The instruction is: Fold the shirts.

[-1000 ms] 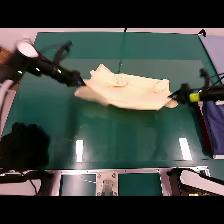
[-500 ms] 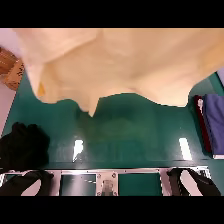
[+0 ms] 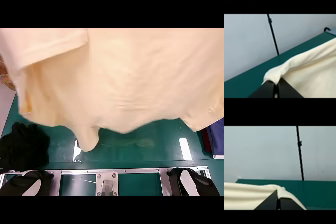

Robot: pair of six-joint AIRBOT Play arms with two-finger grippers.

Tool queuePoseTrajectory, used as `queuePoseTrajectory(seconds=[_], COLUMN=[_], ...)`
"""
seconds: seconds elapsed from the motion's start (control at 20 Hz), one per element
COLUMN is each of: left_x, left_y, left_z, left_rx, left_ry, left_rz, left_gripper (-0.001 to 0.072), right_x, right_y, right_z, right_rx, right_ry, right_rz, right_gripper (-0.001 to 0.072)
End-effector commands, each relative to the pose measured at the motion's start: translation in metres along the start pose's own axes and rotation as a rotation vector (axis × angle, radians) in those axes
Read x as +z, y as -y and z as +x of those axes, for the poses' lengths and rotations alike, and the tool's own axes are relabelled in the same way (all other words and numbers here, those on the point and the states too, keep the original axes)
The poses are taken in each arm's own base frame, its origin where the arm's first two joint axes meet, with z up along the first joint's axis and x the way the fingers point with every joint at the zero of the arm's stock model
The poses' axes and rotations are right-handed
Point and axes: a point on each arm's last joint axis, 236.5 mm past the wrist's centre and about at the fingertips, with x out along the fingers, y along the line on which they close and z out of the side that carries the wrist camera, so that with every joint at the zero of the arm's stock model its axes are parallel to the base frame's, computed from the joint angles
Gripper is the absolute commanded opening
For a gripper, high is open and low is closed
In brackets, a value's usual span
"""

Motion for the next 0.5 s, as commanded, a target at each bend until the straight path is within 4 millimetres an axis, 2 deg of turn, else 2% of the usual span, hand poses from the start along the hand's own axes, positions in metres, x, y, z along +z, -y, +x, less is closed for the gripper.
queuePoseTrajectory(seconds=[0.0,0.1,0.2,0.35,0.45], left_x=[-0.054,-0.098,-0.156,-0.251,-0.32], left_y=[-0.017,-0.026,-0.027,-0.017,-0.004], left_z=[0.052,0.096,0.147,0.228,0.277], left_rx=[0.029,0.035,0.001,-0.089,-0.149], left_ry=[-0.063,-0.108,-0.209,-0.36,-0.431], left_rz=[-0.057,-0.121,-0.197,-0.318,-0.422], left_gripper=[0.0025,0.0024,0.0024,0.0024,0.0024], right_x=[-0.048,-0.099,-0.159,-0.247,-0.301], right_y=[0.047,0.084,0.119,0.16,0.178], right_z=[0.041,0.075,0.111,0.165,0.198], right_rx=[-0.029,-0.042,-0.061,-0.094,-0.113], right_ry=[-0.094,-0.188,-0.295,-0.446,-0.519], right_rz=[0.098,0.193,0.269,0.36,0.415], right_gripper=[0.0017,0.0017,0.0017,0.0017,0.0017])
